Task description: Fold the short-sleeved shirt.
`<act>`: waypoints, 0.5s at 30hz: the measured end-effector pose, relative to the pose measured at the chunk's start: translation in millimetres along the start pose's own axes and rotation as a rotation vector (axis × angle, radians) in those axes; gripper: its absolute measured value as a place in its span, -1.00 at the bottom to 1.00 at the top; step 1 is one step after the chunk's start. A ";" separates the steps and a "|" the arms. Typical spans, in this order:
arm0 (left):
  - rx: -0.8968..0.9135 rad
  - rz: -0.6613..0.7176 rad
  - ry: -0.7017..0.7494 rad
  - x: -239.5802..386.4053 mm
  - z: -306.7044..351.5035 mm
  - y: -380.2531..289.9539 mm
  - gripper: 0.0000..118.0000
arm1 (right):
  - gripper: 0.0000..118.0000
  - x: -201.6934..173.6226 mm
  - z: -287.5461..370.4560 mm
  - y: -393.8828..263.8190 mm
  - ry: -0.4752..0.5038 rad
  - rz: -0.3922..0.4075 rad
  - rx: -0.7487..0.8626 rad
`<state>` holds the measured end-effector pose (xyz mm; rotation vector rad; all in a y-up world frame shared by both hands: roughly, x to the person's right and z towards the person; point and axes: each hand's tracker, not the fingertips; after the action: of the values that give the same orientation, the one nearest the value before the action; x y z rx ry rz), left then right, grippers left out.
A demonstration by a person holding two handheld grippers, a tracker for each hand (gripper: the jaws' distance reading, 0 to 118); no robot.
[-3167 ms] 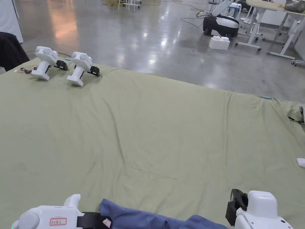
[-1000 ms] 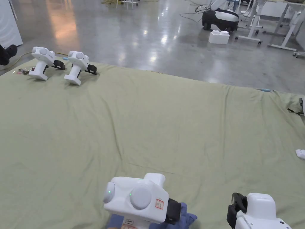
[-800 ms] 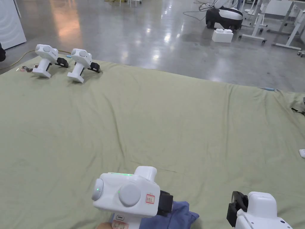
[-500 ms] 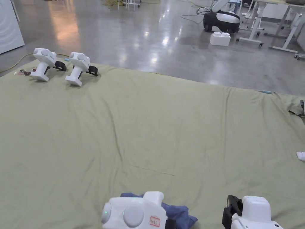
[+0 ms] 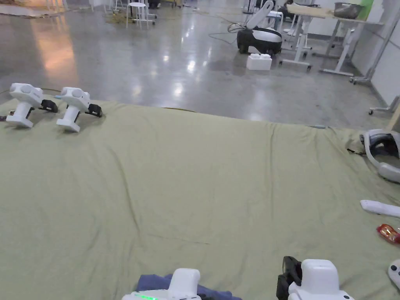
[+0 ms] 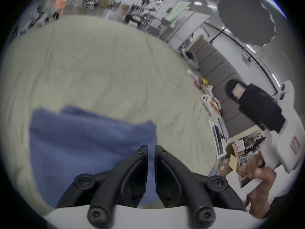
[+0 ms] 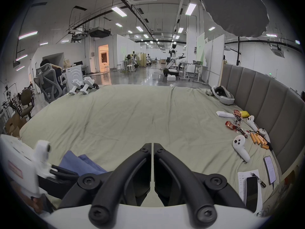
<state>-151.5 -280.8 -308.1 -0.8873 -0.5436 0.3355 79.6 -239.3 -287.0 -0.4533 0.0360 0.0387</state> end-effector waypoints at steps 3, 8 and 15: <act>0.239 -0.100 0.102 8.5 34.9 15.2 -0.80 | -0.92 -5.7 2.9 12.6 -0.031 -0.005 0.071; 0.598 -0.205 0.309 16.0 89.2 36.9 -0.80 | -0.92 -19.3 15.2 34.2 -0.074 0.003 0.215; 0.824 -0.365 0.583 7.0 121.6 52.1 -0.80 | -0.92 -33.4 23.8 54.0 -0.097 -0.008 0.324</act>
<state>-218.7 -168.8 -285.8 -0.0528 0.0092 -0.0548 44.4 -181.4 -287.8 -0.1275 -0.0541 0.0462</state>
